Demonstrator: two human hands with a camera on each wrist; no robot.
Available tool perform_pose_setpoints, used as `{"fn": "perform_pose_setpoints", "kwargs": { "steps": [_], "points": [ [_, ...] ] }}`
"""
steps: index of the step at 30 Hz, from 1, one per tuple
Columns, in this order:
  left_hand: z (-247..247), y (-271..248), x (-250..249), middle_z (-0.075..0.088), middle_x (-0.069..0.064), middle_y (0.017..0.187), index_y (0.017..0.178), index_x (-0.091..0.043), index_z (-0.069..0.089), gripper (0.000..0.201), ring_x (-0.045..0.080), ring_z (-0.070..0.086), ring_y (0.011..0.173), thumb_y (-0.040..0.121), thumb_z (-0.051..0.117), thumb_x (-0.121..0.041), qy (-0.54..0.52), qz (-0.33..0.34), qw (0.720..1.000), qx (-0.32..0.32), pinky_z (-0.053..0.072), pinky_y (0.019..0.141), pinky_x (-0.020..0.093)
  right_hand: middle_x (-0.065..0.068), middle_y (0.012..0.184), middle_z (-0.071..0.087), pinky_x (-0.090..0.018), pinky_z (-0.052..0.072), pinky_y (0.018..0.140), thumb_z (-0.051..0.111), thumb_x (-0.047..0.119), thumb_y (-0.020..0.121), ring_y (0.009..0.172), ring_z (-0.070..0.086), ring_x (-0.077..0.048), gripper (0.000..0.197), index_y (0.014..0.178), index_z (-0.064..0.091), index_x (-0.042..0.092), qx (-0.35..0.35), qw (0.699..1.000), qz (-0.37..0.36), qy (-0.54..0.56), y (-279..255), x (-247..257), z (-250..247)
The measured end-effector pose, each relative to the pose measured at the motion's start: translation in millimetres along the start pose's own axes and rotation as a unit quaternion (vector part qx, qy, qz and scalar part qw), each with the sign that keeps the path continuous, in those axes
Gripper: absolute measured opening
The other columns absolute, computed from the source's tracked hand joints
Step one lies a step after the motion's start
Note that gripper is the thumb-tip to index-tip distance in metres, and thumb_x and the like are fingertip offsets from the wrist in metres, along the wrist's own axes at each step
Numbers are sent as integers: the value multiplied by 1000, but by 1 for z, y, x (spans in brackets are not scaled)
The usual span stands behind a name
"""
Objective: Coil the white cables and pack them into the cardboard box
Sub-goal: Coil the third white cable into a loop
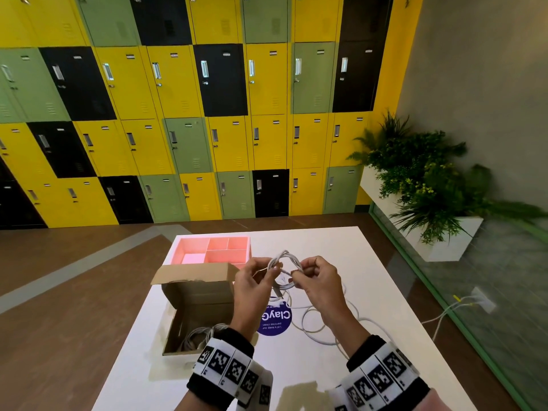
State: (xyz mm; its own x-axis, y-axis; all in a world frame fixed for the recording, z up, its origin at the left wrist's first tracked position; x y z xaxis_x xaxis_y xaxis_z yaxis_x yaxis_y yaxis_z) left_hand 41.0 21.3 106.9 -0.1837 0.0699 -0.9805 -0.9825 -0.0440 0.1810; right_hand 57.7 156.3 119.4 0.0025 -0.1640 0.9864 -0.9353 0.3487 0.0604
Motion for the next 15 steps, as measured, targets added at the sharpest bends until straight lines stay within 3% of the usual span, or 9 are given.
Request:
{"fn": "perform_pose_setpoints", "kwargs": {
  "steps": [3,6,11,15],
  "points": [
    [-1,2,-1,72,4,91,98,-10,66,11,15,70,84,87,65,-8,27,18,999,33,57,67,27,-7,79,68,-31,60,72,70,7,77,71,68,-18,14,86,60,13,24,999,21,-10,3,-2,-1],
    [-1,5,-1,73,2,94,102,-10,67,15,15,71,88,87,65,-10,51,30,996,66,58,71,30,-7,77,67,-25,59,67,69,5,78,68,68,-17,13,88,61,8,38,998,42,-7,5,-7,-1],
    [-4,7,-2,74,3,95,104,-10,66,16,16,71,91,88,63,-8,64,29,992,101,58,78,30,-9,78,67,-32,61,72,68,4,80,79,71,-27,13,91,62,5,56,996,64,15,5,-12,-1],
    [-6,5,-10,74,7,97,107,-6,62,21,21,71,91,87,64,-11,44,19,983,175,59,77,35,-18,90,70,-33,60,74,71,5,82,82,72,-27,14,93,62,4,67,992,84,63,9,-19,-2]
  ]
}}
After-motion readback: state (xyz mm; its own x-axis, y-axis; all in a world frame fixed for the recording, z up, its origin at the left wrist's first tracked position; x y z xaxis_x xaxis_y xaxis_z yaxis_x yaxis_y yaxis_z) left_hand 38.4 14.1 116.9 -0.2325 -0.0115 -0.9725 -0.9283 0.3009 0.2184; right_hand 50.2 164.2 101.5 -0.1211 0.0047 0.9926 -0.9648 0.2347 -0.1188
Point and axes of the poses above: each hand's wrist, its own y-axis towards the middle knuckle, its own z-axis out of the palm, x = y × z, the point moved 1 cm from there along y, towards the middle knuckle
